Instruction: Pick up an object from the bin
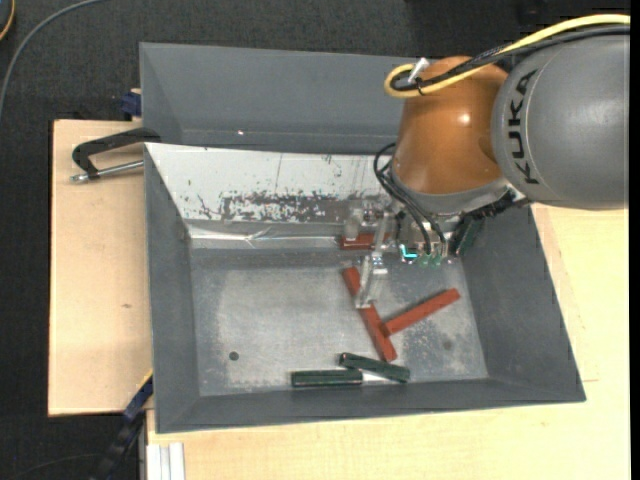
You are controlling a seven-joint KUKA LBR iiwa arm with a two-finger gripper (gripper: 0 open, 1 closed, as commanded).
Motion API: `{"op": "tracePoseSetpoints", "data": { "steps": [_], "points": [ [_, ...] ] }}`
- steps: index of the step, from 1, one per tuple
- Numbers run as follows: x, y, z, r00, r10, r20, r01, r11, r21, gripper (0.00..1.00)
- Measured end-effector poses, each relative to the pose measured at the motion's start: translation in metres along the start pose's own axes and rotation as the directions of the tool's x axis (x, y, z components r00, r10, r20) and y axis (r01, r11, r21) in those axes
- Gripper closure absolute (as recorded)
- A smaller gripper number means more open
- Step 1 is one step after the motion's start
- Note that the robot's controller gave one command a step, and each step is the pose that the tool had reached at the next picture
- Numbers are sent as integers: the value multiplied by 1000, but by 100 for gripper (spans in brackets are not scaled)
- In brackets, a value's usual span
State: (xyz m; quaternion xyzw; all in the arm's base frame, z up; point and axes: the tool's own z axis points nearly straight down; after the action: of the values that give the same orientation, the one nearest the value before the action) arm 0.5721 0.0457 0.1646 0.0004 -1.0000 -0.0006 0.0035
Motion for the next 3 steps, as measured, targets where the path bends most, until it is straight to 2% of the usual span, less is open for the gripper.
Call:
{"op": "tracePoseSetpoints", "data": {
  "steps": [1,2,3],
  "points": [
    [-5,-40,87,959,-282,5,282,959,2,0],
    [22,-107,93,979,-202,7,202,979,4,0],
    [2,-64,93,766,-643,12,643,766,8,0]
  ]
}}
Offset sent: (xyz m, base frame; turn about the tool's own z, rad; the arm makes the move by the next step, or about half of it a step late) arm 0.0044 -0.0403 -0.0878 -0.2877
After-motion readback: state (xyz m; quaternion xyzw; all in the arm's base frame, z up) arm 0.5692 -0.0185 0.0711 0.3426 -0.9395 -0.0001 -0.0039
